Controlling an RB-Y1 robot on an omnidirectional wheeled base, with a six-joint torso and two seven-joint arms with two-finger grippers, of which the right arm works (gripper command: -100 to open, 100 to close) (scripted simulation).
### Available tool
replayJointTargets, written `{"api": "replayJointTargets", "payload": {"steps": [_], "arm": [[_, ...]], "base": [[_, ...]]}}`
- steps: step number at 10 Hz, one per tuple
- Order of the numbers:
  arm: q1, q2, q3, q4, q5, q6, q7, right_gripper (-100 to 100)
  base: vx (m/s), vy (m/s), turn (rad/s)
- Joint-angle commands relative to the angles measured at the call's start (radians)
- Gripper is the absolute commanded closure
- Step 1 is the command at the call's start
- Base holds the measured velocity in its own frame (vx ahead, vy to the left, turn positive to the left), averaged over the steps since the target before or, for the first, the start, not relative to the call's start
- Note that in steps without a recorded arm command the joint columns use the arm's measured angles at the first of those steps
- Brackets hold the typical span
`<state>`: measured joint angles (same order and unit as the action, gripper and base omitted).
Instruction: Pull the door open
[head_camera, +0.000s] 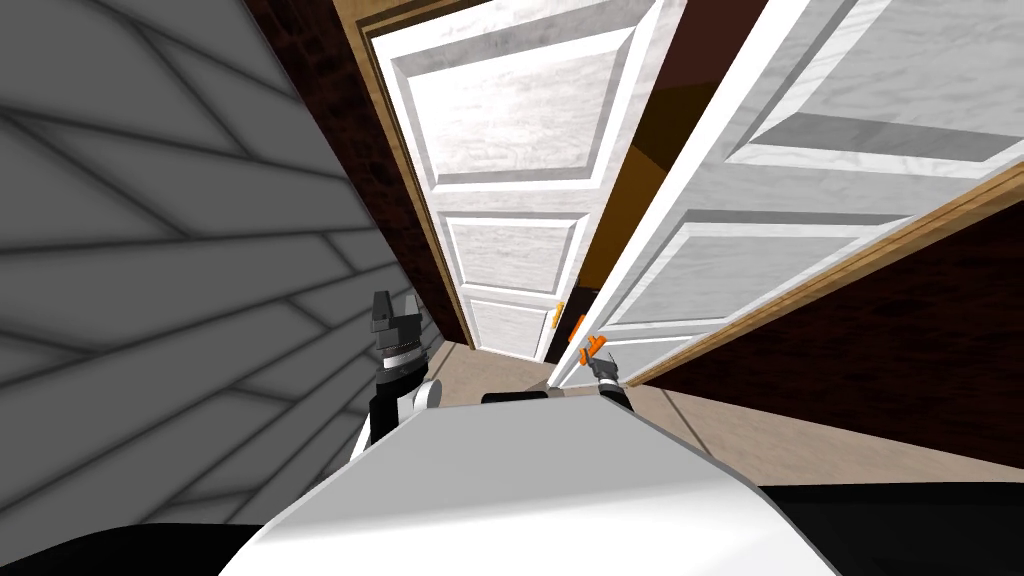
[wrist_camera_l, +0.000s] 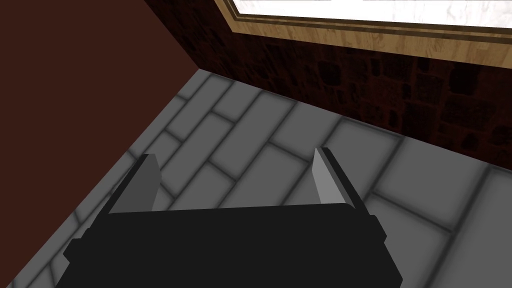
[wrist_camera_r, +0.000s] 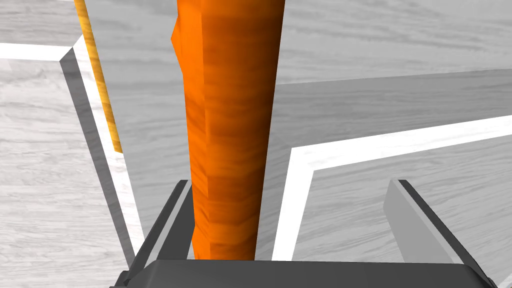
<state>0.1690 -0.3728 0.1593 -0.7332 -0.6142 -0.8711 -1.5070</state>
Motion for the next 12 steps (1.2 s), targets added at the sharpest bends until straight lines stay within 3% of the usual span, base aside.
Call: {"api": "replayJointTargets", "payload": {"steps": [1, 9, 12], "arm": [[0.042, -0.025, -0.028, -0.028, -0.016, 0.034, 0.019, 100], [0.059, -0.031, -0.035, -0.024, -0.023, 0.031, 0.020, 100], [0.082, -0.039, -0.043, -0.020, -0.032, 0.028, 0.022, 100]], "base": [[-0.015, 0.009, -0.005], [-0.032, 0.001, -0.002], [-0.061, -0.001, 0.005]]}}
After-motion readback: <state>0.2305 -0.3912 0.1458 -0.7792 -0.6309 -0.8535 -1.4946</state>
